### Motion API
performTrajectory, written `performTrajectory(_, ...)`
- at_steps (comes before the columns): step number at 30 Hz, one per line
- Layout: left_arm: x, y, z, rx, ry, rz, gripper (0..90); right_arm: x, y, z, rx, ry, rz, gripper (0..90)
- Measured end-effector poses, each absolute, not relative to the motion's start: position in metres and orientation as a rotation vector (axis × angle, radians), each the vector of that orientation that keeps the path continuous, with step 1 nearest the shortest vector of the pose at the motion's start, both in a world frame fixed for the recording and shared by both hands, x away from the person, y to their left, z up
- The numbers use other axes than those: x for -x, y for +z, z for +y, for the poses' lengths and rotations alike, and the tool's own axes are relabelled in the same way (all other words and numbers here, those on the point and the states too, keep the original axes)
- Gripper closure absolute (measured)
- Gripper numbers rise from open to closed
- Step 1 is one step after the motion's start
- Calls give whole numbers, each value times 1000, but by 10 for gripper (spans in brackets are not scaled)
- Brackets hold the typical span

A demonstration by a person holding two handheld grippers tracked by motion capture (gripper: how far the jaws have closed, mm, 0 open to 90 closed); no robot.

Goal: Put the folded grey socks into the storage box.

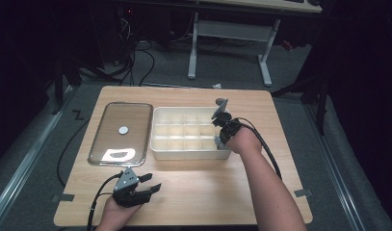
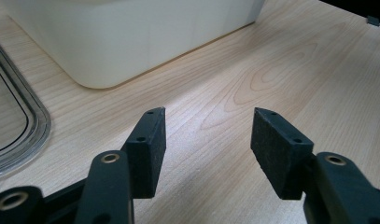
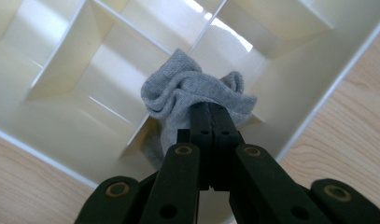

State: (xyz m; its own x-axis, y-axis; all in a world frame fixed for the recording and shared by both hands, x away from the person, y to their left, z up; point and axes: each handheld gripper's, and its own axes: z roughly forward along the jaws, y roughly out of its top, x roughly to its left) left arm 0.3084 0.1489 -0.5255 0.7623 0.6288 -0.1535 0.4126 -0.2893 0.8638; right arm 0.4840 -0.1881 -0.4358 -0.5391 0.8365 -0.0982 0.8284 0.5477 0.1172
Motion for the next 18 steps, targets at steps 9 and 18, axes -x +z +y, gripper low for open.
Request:
performTrajectory(9,-308,-526,146,-1942,259,779,458,-488,-451,-188,-1415,12,2676,900)
performTrajectory(18,-309,-528,144,-1956,252,775,457,-488,-459,-185,-1499,-22,2638,900)
